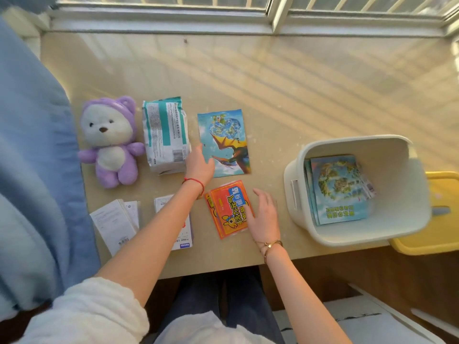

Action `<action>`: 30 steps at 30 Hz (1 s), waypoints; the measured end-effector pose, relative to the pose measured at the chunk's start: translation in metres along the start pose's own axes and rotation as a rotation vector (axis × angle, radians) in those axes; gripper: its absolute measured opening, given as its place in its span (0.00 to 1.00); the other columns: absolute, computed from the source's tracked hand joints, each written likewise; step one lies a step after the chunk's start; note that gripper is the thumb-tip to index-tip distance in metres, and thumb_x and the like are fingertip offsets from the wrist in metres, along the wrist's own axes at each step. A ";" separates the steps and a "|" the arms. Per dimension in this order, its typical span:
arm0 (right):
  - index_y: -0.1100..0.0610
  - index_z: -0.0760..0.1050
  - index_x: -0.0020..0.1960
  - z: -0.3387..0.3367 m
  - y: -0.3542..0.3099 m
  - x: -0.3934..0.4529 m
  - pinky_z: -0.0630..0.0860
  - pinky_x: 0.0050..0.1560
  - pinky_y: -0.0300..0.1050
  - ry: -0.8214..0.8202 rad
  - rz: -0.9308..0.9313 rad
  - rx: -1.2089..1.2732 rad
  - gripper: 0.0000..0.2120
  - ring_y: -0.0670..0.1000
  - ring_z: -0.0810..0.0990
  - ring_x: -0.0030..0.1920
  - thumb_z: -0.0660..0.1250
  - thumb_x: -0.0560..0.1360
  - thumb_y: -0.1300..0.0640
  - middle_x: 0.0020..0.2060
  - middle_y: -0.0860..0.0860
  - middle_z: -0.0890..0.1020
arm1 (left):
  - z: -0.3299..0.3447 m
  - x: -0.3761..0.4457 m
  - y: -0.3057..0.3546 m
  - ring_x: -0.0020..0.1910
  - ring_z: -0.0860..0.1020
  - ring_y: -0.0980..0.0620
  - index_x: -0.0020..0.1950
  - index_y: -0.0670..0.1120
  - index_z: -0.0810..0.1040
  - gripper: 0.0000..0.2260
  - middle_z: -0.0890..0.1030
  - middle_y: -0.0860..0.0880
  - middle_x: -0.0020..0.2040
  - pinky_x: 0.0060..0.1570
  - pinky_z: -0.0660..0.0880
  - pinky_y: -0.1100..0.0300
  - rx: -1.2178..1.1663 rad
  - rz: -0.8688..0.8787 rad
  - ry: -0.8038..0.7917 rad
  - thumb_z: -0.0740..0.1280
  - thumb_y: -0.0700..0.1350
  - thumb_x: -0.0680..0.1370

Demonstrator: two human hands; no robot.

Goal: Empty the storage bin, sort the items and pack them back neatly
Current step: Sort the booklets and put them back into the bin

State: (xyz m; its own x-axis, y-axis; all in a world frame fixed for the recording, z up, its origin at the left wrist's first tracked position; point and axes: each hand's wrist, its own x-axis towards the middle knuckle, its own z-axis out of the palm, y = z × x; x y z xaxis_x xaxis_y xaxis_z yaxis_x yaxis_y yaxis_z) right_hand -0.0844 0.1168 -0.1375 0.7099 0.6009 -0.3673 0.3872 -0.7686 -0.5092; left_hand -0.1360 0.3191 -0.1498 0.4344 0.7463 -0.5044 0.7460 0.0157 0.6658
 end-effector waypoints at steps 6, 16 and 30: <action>0.56 0.70 0.66 -0.064 -0.006 -0.022 0.65 0.65 0.40 0.151 -0.208 -0.054 0.20 0.49 0.70 0.63 0.67 0.75 0.56 0.60 0.51 0.75 | -0.023 -0.053 0.018 0.61 0.75 0.45 0.66 0.42 0.73 0.17 0.77 0.43 0.62 0.63 0.70 0.53 0.152 0.259 0.029 0.63 0.40 0.78; 0.58 0.72 0.63 -0.178 0.074 -0.023 0.67 0.64 0.45 0.249 -0.248 -0.097 0.17 0.51 0.71 0.61 0.67 0.75 0.57 0.57 0.53 0.77 | -0.008 -0.126 0.064 0.55 0.77 0.48 0.61 0.47 0.76 0.12 0.79 0.48 0.56 0.55 0.74 0.52 0.271 0.407 0.127 0.64 0.43 0.77; 0.58 0.69 0.66 -0.278 0.246 0.082 0.67 0.64 0.45 -0.042 -0.117 -0.135 0.19 0.53 0.71 0.62 0.65 0.76 0.56 0.60 0.53 0.74 | 0.209 -0.149 0.174 0.53 0.76 0.51 0.63 0.49 0.73 0.17 0.78 0.50 0.56 0.52 0.74 0.56 0.113 0.126 0.129 0.68 0.48 0.75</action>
State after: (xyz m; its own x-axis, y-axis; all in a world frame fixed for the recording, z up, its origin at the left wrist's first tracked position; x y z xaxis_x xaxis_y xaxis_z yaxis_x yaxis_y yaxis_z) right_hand 0.2329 -0.0840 -0.0769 0.6313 0.6946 -0.3450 0.5435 -0.7136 -0.4421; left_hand 0.0345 0.0715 -0.0730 0.4651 0.8168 -0.3414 0.7449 -0.1528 0.6494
